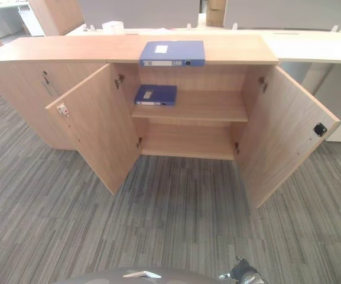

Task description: Put the empty folder in the office cabinet

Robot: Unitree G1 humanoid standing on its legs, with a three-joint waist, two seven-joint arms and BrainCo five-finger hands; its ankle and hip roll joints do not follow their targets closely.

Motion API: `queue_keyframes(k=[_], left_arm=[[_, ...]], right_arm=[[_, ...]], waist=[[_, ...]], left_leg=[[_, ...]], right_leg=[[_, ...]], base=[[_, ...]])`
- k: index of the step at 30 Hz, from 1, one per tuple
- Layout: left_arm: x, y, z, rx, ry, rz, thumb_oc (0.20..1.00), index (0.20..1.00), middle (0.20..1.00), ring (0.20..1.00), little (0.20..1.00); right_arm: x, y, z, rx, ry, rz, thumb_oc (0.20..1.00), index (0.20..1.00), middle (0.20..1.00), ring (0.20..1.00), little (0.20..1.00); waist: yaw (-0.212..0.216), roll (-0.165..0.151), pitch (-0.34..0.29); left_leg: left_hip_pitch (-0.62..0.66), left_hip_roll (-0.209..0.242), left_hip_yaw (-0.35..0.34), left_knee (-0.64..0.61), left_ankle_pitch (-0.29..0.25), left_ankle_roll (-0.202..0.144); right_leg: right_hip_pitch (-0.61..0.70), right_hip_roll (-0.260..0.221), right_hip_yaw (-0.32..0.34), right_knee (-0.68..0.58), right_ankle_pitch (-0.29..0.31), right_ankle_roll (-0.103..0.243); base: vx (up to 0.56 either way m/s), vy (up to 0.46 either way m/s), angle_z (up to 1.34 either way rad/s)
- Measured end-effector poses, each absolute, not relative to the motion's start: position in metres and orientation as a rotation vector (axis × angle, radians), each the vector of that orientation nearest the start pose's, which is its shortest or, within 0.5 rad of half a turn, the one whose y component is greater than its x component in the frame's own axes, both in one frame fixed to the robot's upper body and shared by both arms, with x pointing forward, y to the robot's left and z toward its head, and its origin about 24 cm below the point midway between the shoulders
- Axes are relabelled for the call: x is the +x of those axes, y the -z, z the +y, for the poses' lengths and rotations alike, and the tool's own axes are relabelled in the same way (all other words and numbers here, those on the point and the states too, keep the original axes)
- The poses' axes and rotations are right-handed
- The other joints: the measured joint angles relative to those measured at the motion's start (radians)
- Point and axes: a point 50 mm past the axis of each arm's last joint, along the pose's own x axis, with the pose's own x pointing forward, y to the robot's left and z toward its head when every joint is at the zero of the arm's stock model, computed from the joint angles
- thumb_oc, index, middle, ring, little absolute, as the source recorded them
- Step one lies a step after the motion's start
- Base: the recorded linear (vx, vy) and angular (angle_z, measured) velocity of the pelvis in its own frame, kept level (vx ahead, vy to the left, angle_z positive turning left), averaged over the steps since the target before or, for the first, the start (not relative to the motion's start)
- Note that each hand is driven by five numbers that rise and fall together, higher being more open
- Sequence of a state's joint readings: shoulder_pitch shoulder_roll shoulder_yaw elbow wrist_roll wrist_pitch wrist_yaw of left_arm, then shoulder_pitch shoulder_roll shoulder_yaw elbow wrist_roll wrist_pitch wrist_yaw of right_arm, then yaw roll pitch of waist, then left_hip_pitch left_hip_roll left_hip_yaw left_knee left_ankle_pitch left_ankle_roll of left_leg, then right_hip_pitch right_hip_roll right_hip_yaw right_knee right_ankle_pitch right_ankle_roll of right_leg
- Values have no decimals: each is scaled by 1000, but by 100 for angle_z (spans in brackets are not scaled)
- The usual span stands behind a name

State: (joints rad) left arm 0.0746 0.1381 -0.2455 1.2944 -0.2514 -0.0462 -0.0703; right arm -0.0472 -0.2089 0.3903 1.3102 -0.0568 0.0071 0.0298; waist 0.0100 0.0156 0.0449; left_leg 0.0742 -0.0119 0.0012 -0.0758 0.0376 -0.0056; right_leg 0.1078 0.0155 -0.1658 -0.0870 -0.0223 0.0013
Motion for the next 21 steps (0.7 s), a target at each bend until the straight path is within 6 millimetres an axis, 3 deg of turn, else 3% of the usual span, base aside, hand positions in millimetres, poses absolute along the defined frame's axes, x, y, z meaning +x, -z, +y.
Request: queue_keyframes(k=[2, 5, 8, 9, 10, 13, 18, 20, 21], left_arm=[[43, 177, 186, 3, 2, 1334, 1000, 1000, 1000, 1000, 1000], [49, 176, 186, 5, 3, 1318, 1000, 1000, 1000, 1000, 1000], [80, 171, 189, 16, -15, 1231, 1000, 1000, 1000, 1000, 1000], [85, 170, 187, 0, -31, 1205, 1000, 1000, 1000, 1000, 1000], [90, 168, 184, -14, -35, 1181, 1000, 1000, 1000, 1000, 1000], [91, 167, 178, -20, -16, 1151, 1000, 1000, 1000, 1000, 1000], [81, 170, 175, -6, 7, 1187, 1000, 1000, 1000, 1000, 1000], [73, 172, 176, 1, 4, 1223, 1000, 1000, 1000, 1000, 1000], [66, 174, 176, 8, 1, 1254, 1000, 1000, 1000, 1000, 1000]], right_arm=[[85, 169, -209, -478, -254, 1292, 1000, 1000, 1000, 1000, 1000], [101, 165, -212, -495, -246, 1258, 1000, 1000, 1000, 1000, 1000], [115, 162, -213, -509, -237, 1236, 1000, 1000, 1000, 1000, 1000], [116, 160, -221, -524, -221, 1240, 1000, 1000, 1000, 1000, 1000], [115, 159, -228, -541, -201, 1249, 1000, 1000, 1000, 1000, 1000], [120, 156, -237, -559, -169, 1245, 1000, 1000, 1000, 1000, 1000], [120, 153, -247, -547, -106, 1262, 1000, 1000, 1000, 1000, 1000], [118, 152, -254, -517, -47, 1279, 1000, 1000, 1000, 1000, 1000], [113, 152, -257, -508, -30, 1301, 1000, 1000, 1000, 1000, 1000]], waist=[[0, 0, 0], [3, 0, 34], [42, -37, 81], [56, -38, 89], [58, -24, 98], [74, -4, 99], [112, 33, 103], [117, 53, 106], [123, 63, 104]], left_leg=[[1, 3, 0, 1, 5, 2], [-21, 3, -2, 41, 7, -3], [-183, -27, 20, 292, -2, -56], [-242, -27, 24, 362, -8, -75], [-256, -20, 45, 376, -12, -79], [-260, -7, 46, 225, -5, -76], [-284, 44, 16, -12, 95, -112], [-303, 61, 24, -13, 128, -133], [-297, 67, 24, -13, 135, -124]], right_leg=[[1, 3, -3, 0, -3, -5], [-5, 3, -4, 0, -2, -13], [-35, -41, -6, 6, 4, -44], [-31, -47, -7, 4, 16, -74], [-21, -47, -12, 4, 11, -79], [-15, -48, 5, 4, 4, -74], [26, -27, 55, -3, -39, -44], [58, -28, 76, -3, -60, -30], [80, -31, 96, -3, -75, -16]], base=[[51, -62, 1], [-1, -64, 1], [27, -6, 0], [252, 60, 6], [294, 80, 19], [196, 58, -8], [357, 136, -28], [409, 223, -40], [140, 101, -31]])
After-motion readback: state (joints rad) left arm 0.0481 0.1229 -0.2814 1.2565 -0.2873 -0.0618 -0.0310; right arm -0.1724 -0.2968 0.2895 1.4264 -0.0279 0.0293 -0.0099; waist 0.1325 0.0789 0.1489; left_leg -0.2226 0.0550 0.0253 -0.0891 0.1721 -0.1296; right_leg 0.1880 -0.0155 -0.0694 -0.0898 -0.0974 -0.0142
